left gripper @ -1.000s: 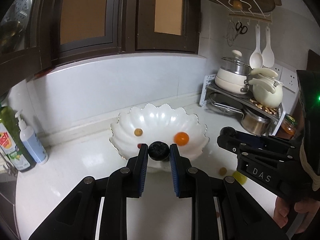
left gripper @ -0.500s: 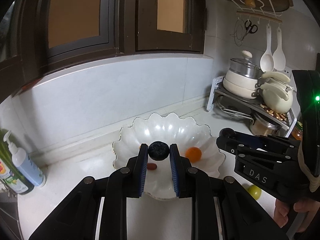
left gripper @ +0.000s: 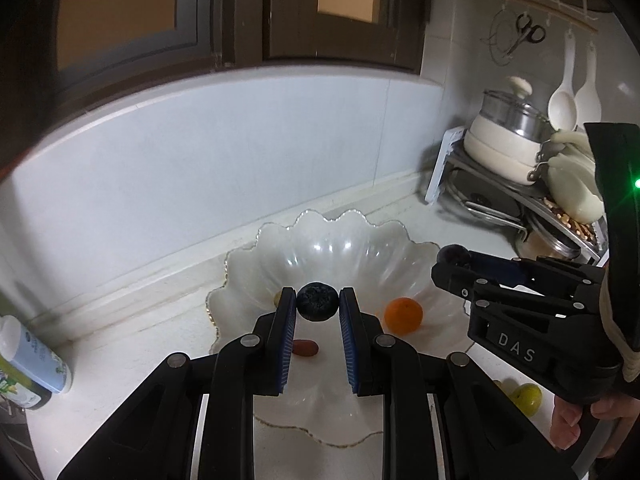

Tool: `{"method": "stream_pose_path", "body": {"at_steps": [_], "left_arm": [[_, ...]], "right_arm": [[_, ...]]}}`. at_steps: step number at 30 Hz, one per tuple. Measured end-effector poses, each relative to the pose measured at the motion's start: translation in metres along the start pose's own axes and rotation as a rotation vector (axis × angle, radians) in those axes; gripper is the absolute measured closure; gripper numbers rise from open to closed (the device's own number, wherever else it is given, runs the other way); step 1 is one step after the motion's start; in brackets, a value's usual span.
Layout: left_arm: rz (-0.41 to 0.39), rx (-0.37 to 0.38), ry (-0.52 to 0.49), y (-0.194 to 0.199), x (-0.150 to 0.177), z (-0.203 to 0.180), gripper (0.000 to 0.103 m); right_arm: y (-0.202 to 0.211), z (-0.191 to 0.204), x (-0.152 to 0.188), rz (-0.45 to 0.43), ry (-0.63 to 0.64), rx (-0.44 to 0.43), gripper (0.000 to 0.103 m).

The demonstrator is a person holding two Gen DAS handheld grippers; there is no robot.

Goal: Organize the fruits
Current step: 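Carry both dark plums up over the white scalloped bowl with both tools, then open the left tool to drop its plum while the right tool releases its plum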

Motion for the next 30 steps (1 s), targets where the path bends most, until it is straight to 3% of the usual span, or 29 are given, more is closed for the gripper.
{"method": "stream_pose_path", "body": {"at_steps": [24, 28, 30], "left_arm": [[0.259, 0.033, 0.045, -0.083, -0.019, 0.018, 0.079], [0.254, 0.022, 0.036, -0.081, -0.018, 0.018, 0.054], [0.244, 0.002, 0.031, -0.078, -0.018, 0.019, 0.051]], "right_arm": [[-0.067, -0.009, -0.022, 0.182, -0.012, 0.002, 0.072], [-0.068, -0.012, -0.022, 0.194, -0.020, 0.004, 0.069], [-0.066, -0.013, -0.022, 0.187, -0.023, 0.011, 0.059]]}}
Point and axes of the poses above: each gripper's, at about its wrist camera, not at the fingertips, and y roughly against the way its jaws point, z to its left, x to its underside, the point moved 5 cm from there along -y, roughly the way its jaws point, and after that the axes turned 13 degrees about z, right-handed, at the moved point
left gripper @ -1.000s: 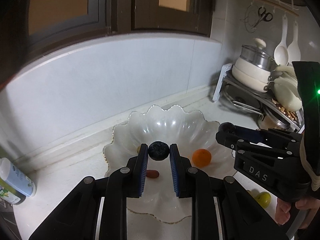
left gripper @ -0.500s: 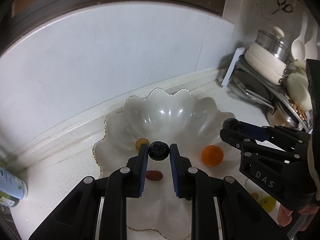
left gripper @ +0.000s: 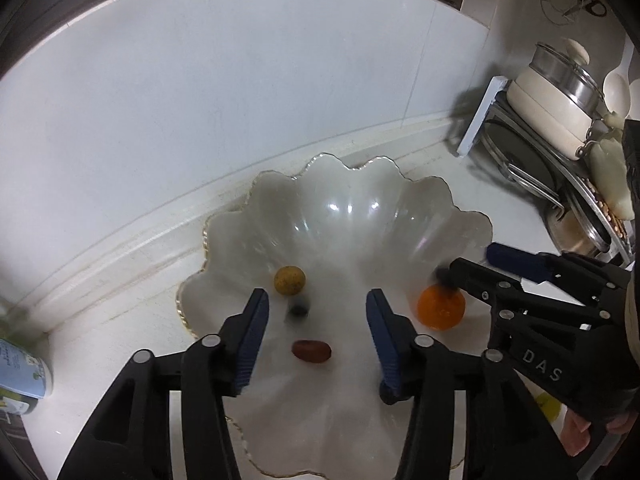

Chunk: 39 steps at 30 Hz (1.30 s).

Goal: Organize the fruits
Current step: 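Open the left tool to drop its plum while the right tool releases its plum, then withdraw both tools from the bowl toward the remaining counter fruits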

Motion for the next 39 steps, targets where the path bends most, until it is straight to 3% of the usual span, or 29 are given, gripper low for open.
{"method": "stream_pose_path", "body": {"at_steps": [11, 20, 23, 39], "left_arm": [[-0.093, -0.133, 0.024, 0.038, 0.010, 0.005, 0.016], [-0.201, -0.153, 0.018, 0.083, 0.028, -0.010, 0.009], [-0.242, -0.156, 0.007, 0.098, 0.036, -0.018, 0.007], [-0.367, -0.146, -0.043, 0.154, 0.092, -0.066, 0.002]], "right_arm": [[0.032, -0.006, 0.015, -0.077, -0.007, 0.054, 0.059], [0.071, -0.016, 0.045, -0.154, -0.031, 0.044, 0.058], [0.086, -0.019, 0.057, -0.189, -0.034, 0.067, 0.048], [0.152, -0.037, 0.122, -0.329, -0.048, 0.094, 0.042]]}}
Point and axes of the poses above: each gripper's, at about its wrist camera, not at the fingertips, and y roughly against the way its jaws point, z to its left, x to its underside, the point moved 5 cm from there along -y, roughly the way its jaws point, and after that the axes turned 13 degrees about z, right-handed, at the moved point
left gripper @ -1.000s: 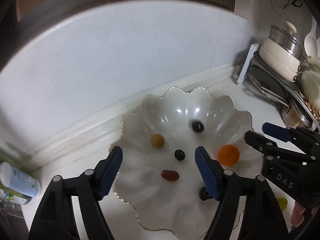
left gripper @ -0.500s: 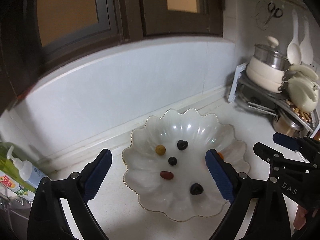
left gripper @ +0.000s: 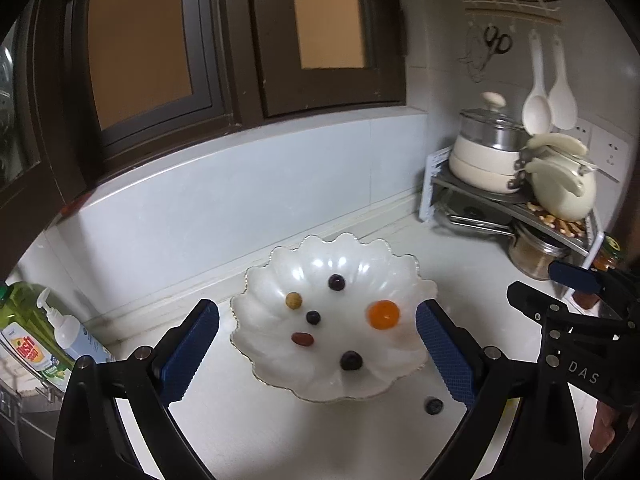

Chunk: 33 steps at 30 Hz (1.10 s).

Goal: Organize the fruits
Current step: 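Withdraw both tools from the bowl toward the remaining counter fruits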

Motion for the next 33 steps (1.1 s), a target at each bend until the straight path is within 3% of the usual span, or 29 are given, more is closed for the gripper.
{"method": "stream_pose_path", "body": {"at_steps": [20, 33], "left_arm": [[-0.048, -0.019, 0.015, 0.045, 0.054, -0.043, 0.002], [0.005, 0.015, -0.002, 0.044, 0.087, -0.068, 0.002]], "right_arm": [[0.036, -0.035, 0.058, -0.067, 0.012, -0.021, 0.042], [0.030, -0.049, 0.086, -0.047, 0.035, -0.057, 0.042]]}}
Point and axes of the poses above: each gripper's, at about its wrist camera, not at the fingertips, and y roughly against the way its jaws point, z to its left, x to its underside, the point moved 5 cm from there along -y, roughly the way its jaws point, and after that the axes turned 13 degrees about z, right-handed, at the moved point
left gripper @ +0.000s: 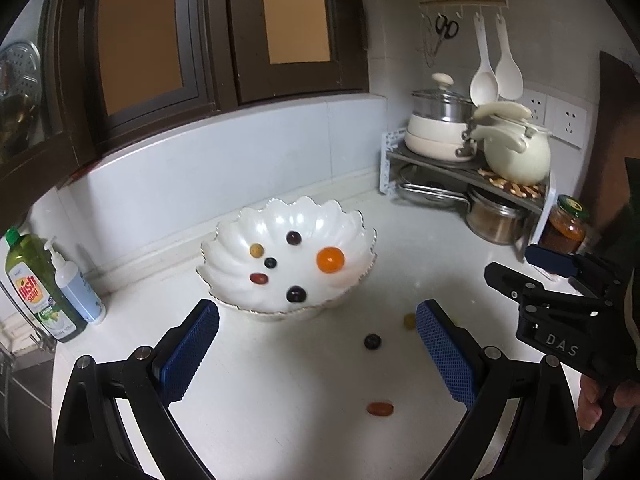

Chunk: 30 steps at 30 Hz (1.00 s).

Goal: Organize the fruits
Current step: 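Withdraw both tools from the bowl toward the remaining counter fruits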

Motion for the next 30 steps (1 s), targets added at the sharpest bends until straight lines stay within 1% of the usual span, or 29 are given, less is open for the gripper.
{"method": "stream_pose_path", "body": {"at_steps": [6, 9, 13, 15, 21, 22, 25, 27, 29, 30], "left_arm": [[0.007, -0.012, -0.013, -0.003, 0.013, -0.008, 0.003], [0.023, 0.008, -0.008, -0.008, 0.021, -0.011, 0.003], [0.033, 0.007, 0.002, -0.015, 0.033, -0.015, 0.003], [0.037, 0.019, 0.006, -0.018, 0.039, -0.017, 0.004], [0.065, 0.018, -0.006, -0.030, 0.054, -0.023, 0.009], [0.073, 0.023, -0.005, -0.033, 0.056, -0.023, 0.011], [0.095, 0.037, 0.005, -0.040, 0.063, -0.026, 0.012], [0.112, 0.042, 0.008, -0.046, 0.069, -0.028, 0.014], [0.125, 0.044, 0.006, -0.051, 0.074, -0.030, 0.018], [0.129, 0.041, 0.006, -0.053, 0.075, -0.030, 0.019]], "right_arm": [[-0.006, -0.002, 0.012, 0.014, 0.021, -0.014, 0.042], [-0.009, -0.002, 0.018, 0.026, 0.034, -0.019, 0.042], [-0.014, -0.003, 0.025, 0.033, 0.050, -0.017, 0.042], [-0.017, -0.003, 0.029, 0.038, 0.059, -0.013, 0.042], [-0.030, -0.002, 0.038, 0.059, 0.092, -0.007, 0.042], [-0.031, -0.003, 0.039, 0.060, 0.096, -0.005, 0.042], [-0.038, -0.003, 0.043, 0.070, 0.109, -0.004, 0.042], [-0.043, -0.003, 0.046, 0.077, 0.115, -0.008, 0.042], [-0.048, -0.003, 0.049, 0.087, 0.120, -0.010, 0.042], [-0.051, -0.003, 0.050, 0.090, 0.122, -0.012, 0.042]]}}
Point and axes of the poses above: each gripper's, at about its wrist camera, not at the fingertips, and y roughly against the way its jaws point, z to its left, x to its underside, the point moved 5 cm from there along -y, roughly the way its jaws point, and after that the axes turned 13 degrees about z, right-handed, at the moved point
